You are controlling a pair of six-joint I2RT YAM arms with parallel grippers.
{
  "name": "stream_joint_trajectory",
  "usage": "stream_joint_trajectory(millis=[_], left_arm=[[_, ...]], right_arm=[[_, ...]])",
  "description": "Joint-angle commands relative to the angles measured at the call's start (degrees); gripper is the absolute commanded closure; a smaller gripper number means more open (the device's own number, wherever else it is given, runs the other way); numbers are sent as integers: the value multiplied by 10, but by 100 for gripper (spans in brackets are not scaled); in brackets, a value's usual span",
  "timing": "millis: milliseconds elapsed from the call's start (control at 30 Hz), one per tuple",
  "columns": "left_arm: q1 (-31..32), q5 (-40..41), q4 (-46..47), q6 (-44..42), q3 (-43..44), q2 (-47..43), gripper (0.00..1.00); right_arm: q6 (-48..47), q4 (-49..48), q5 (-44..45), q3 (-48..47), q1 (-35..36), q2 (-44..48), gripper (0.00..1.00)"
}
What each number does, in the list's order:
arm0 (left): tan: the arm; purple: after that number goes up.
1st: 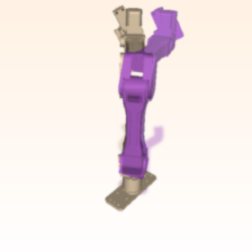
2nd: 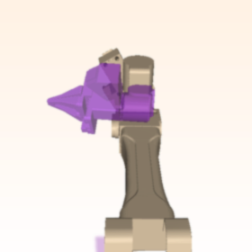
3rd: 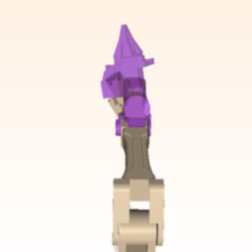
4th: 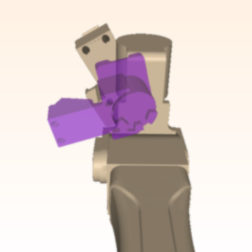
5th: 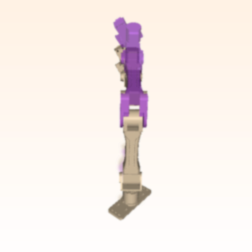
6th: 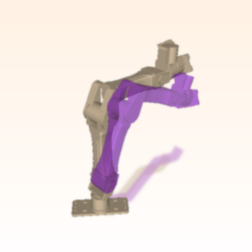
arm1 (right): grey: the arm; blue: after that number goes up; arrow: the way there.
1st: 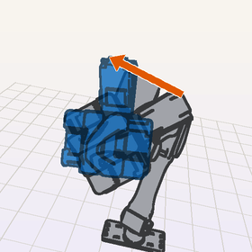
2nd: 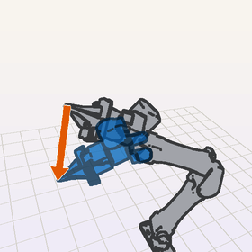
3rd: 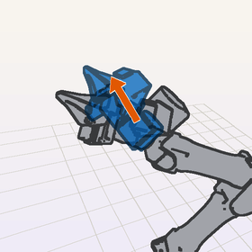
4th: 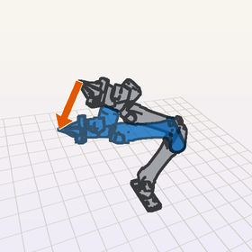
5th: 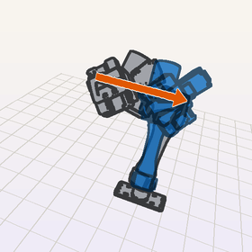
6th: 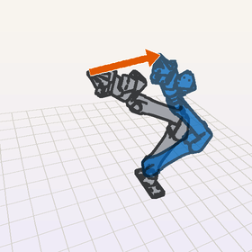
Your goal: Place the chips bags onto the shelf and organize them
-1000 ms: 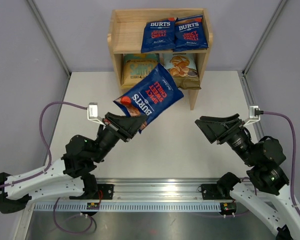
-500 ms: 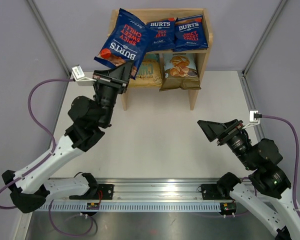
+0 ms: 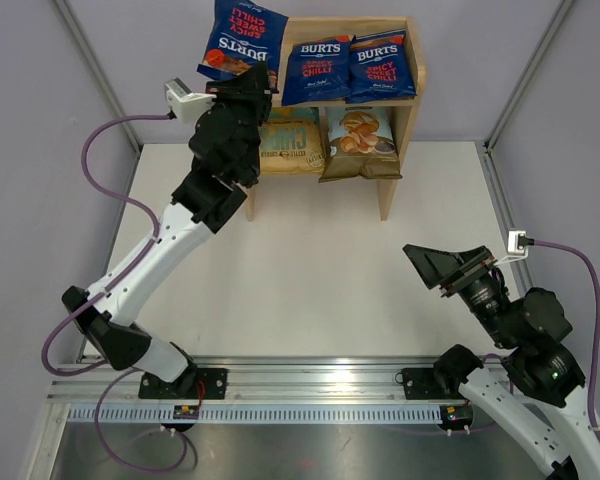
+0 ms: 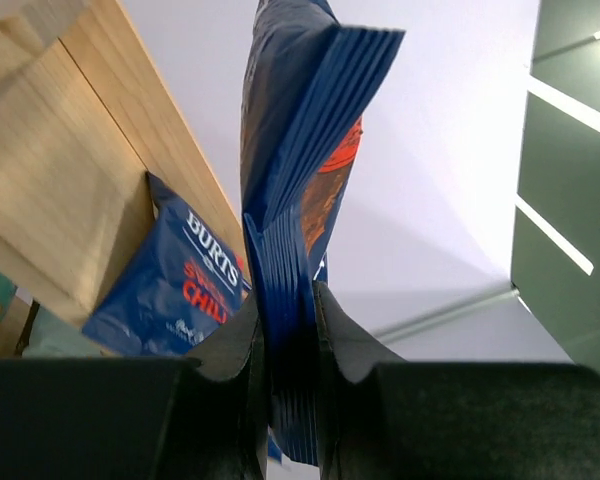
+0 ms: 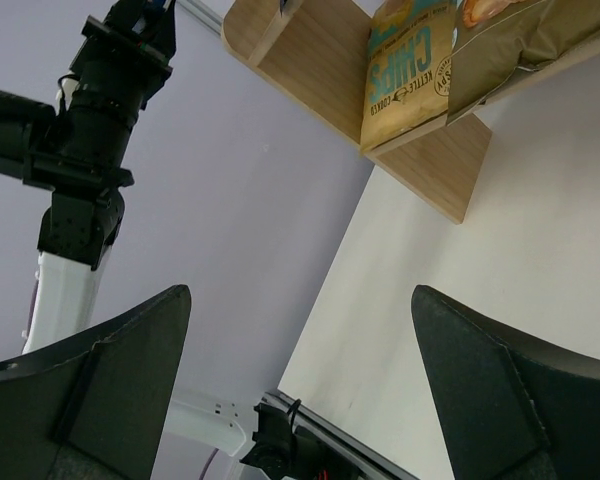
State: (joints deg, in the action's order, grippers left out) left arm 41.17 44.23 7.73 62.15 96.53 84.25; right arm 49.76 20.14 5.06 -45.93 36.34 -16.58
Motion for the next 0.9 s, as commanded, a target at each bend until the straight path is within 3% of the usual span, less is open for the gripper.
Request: stream_joint_trajectory(millis=[0, 533, 800, 867], left_arm=[[-31, 23, -35, 44, 52, 29, 95], [-54, 39, -76, 26, 107, 128, 95], [-59, 7, -132, 4, 162, 164, 73], [-59, 6, -181, 9, 194, 172, 62]], right_arm=[[1, 7, 6, 1, 1, 13, 1], [-17, 44, -4, -31, 1, 39, 1], [-21, 52, -5, -35, 1, 44, 0], [-22, 54, -3, -36, 1, 47, 1]])
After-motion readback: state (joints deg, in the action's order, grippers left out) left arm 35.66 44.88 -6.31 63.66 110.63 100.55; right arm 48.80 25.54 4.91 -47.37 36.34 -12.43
